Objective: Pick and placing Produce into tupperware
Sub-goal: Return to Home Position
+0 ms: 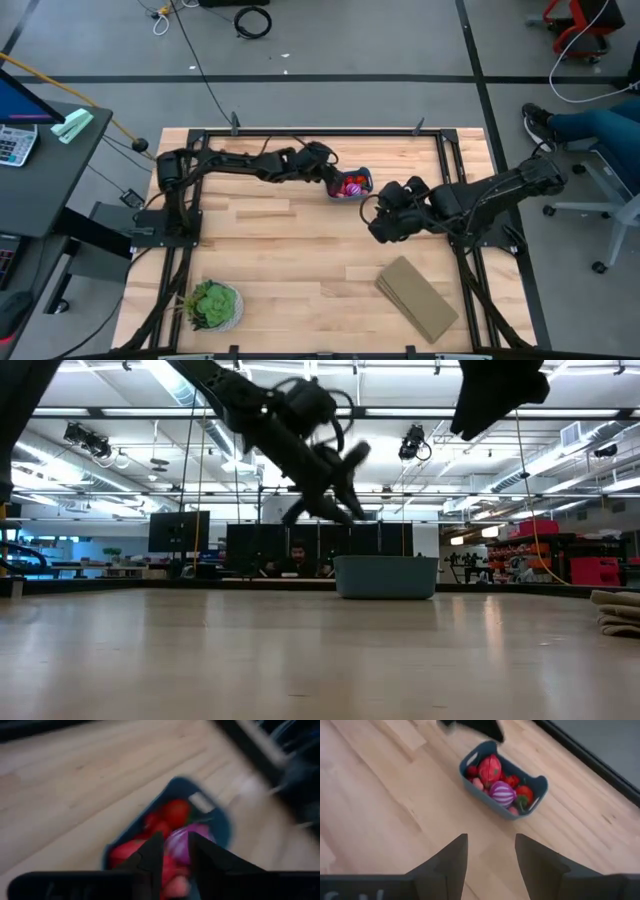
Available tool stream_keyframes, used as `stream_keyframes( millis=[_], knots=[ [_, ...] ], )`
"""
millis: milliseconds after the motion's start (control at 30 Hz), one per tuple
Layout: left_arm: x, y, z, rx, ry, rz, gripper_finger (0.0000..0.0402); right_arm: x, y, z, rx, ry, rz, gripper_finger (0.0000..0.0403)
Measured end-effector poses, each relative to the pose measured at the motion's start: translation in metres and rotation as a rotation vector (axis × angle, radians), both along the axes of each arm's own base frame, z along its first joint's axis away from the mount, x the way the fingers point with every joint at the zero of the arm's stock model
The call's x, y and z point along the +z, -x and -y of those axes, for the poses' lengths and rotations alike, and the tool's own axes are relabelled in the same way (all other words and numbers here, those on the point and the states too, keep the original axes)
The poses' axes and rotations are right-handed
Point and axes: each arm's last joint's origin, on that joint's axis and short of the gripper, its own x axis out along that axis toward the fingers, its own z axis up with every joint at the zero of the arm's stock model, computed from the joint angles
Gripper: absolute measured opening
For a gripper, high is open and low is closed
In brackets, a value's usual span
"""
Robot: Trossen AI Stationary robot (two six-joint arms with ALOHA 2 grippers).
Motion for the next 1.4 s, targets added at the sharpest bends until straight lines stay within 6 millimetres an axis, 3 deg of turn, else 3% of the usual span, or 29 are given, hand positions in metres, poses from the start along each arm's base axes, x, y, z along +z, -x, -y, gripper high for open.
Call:
stream_keyframes(
  millis=[167,367,567,767,933,1033,1167,1300,1400],
  knots=[
    [0.046,0.016,-0.003,-0.053,0.127,0.153,0.0116,0.000,0.007,-0.004,0.089,-0.044,-0.080,0.0173],
    [0.141,0.066,0.003,-0.191,0.142,0.430,0.0107,0.013,0.035,-0.010,0.189,-0.289,-0.148,0.0172],
    [0.231,0.152,0.034,-0.257,-0.044,0.659,0.0083,0.042,0.087,0.010,0.096,-0.192,-0.017,0.0173],
    [0.273,0.262,0.073,-0.290,-0.186,0.760,0.0062,0.075,0.158,0.044,0.063,-0.064,0.290,0.0174],
    [0.272,0.340,0.101,-0.334,-0.384,0.724,0.0049,0.090,0.212,0.070,0.074,0.151,0.502,0.0174],
    [0.260,0.362,0.108,-0.302,-0.437,0.721,0.0043,0.095,0.221,0.073,0.166,0.176,0.643,0.0174],
    [0.223,0.354,0.105,-0.297,-0.434,0.715,0.0039,0.078,0.206,0.064,0.298,0.194,0.797,0.0174],
    [0.173,0.325,0.094,-0.293,-0.448,0.750,0.0042,0.034,0.176,0.052,0.305,0.200,0.836,0.0174],
    [0.143,0.310,0.088,-0.273,-0.496,0.805,0.0042,0.009,0.165,0.049,0.248,0.230,0.817,0.0175]
  ],
)
